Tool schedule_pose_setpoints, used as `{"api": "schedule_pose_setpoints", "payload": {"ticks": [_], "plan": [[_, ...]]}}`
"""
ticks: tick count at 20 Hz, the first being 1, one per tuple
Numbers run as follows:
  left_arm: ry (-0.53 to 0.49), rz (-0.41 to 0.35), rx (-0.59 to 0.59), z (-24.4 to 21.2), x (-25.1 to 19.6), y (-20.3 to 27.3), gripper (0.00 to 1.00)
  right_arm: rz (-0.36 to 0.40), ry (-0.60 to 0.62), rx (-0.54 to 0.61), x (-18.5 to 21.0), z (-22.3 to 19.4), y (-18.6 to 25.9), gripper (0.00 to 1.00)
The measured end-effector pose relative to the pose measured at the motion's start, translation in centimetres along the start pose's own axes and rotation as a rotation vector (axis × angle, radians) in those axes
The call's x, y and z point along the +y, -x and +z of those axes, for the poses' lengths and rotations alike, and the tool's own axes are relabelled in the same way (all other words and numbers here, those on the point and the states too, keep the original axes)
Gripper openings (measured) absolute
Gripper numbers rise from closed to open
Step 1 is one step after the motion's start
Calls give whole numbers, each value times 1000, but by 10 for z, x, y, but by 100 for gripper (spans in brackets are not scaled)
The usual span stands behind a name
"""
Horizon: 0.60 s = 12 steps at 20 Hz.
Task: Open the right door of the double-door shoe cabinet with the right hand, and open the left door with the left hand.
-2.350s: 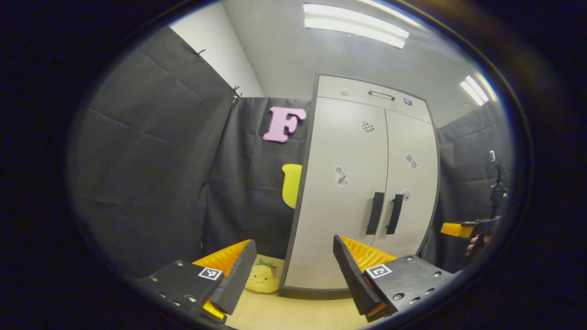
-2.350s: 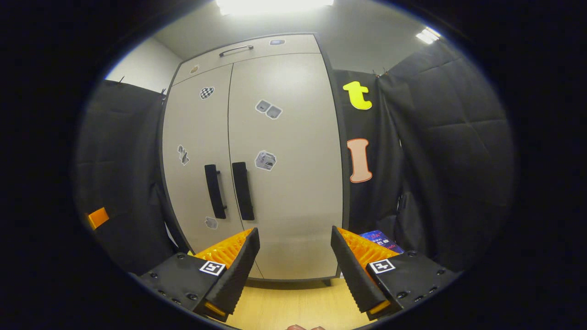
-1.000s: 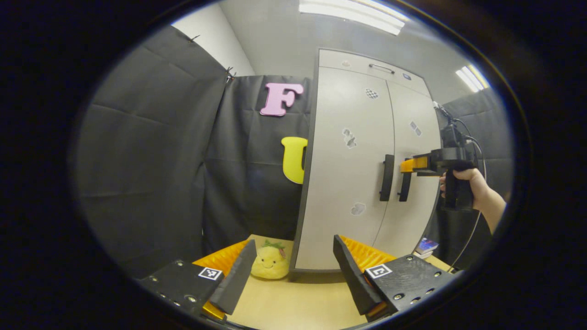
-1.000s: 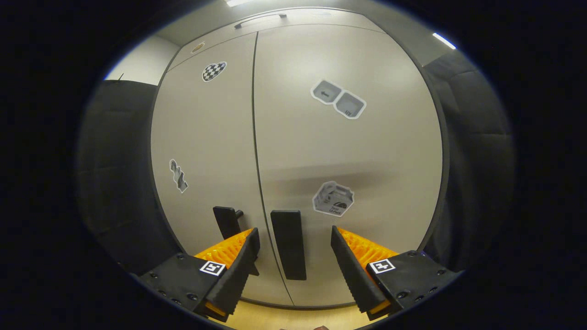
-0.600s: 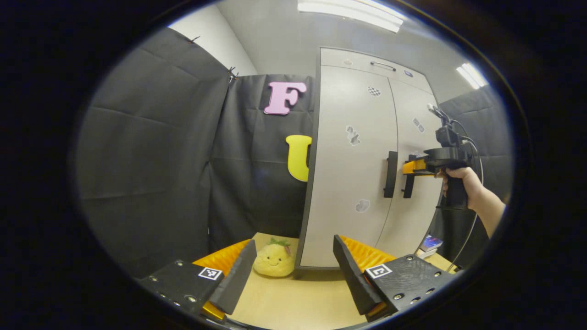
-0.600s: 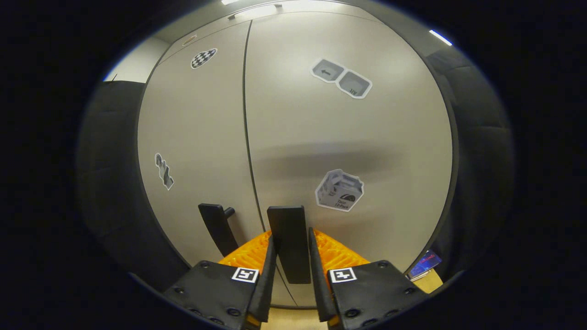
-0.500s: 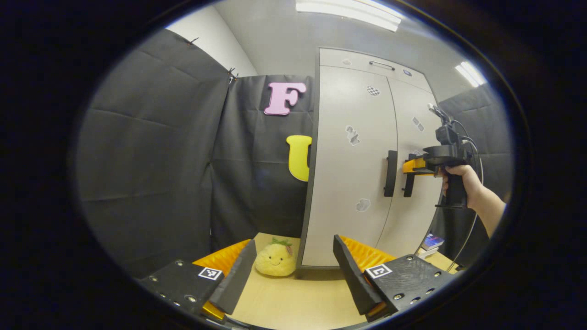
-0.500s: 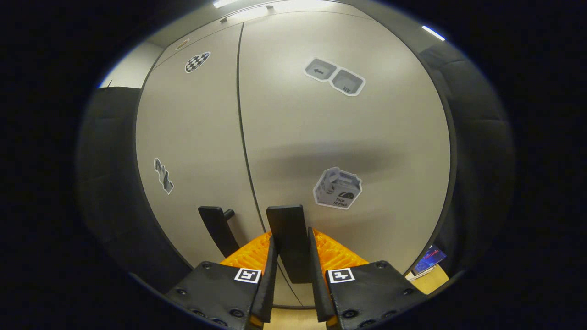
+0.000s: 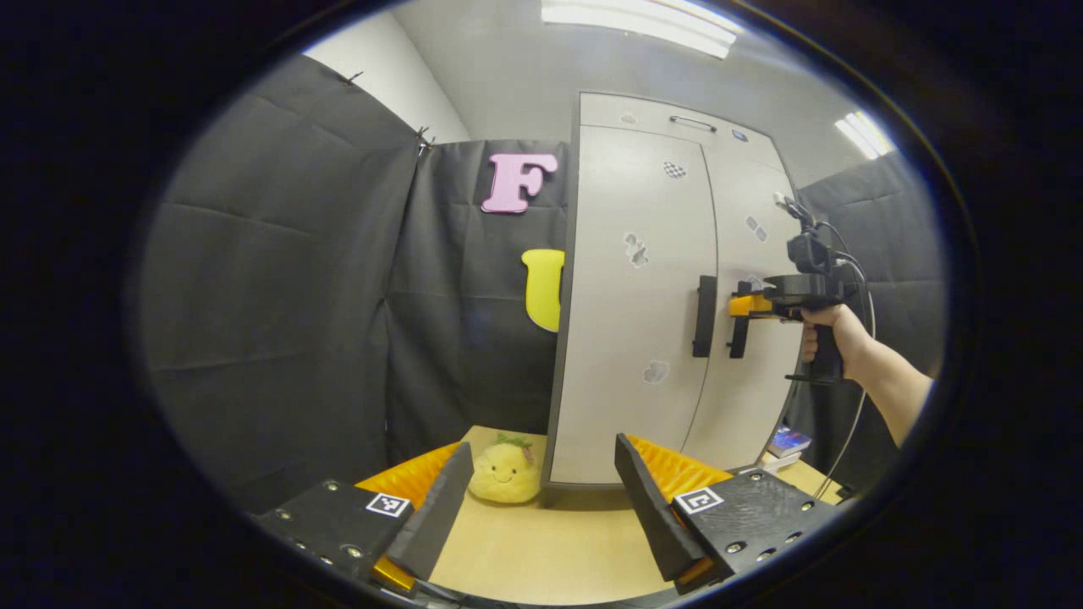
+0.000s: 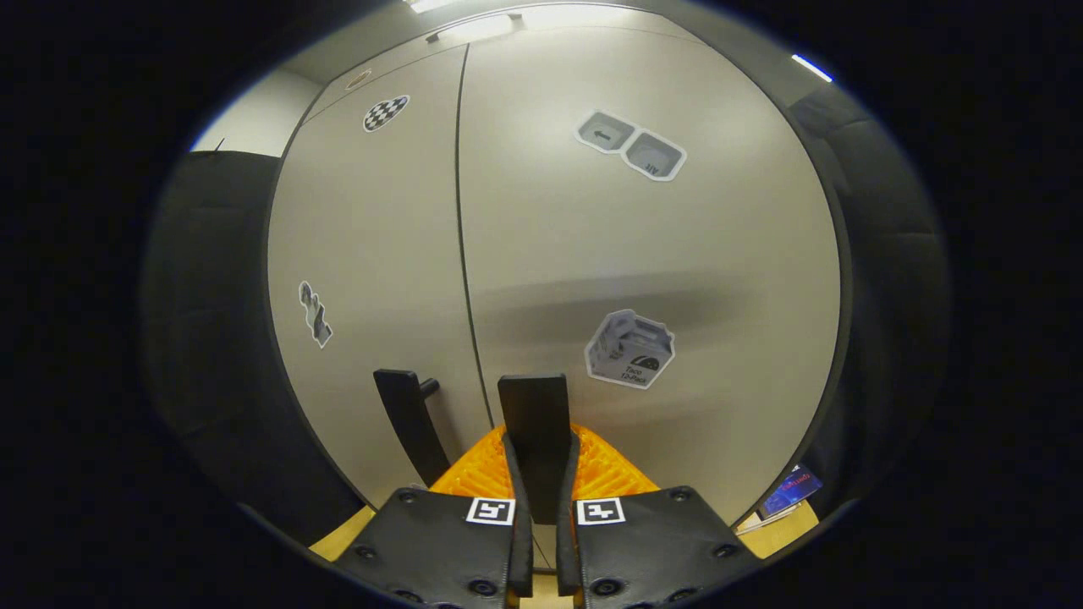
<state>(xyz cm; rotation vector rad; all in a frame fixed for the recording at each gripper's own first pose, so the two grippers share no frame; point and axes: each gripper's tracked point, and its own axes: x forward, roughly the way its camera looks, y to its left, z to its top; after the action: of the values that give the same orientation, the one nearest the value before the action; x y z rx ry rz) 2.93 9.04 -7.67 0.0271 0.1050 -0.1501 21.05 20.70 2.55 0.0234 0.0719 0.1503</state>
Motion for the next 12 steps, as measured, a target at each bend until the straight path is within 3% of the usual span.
{"api": "schedule_pose_setpoints", "payload": {"ticks": [1, 2, 12], "plan": [[0, -4, 1, -1, -3, 3, 98, 3, 15, 0, 1, 0, 3, 5], [1, -11, -1, -1, -6, 6, 98, 4, 24, 6, 1, -2, 7, 8], [-18, -77, 34, -11, -32, 19, 97, 65, -8, -46, -7, -10, 69, 8]]}}
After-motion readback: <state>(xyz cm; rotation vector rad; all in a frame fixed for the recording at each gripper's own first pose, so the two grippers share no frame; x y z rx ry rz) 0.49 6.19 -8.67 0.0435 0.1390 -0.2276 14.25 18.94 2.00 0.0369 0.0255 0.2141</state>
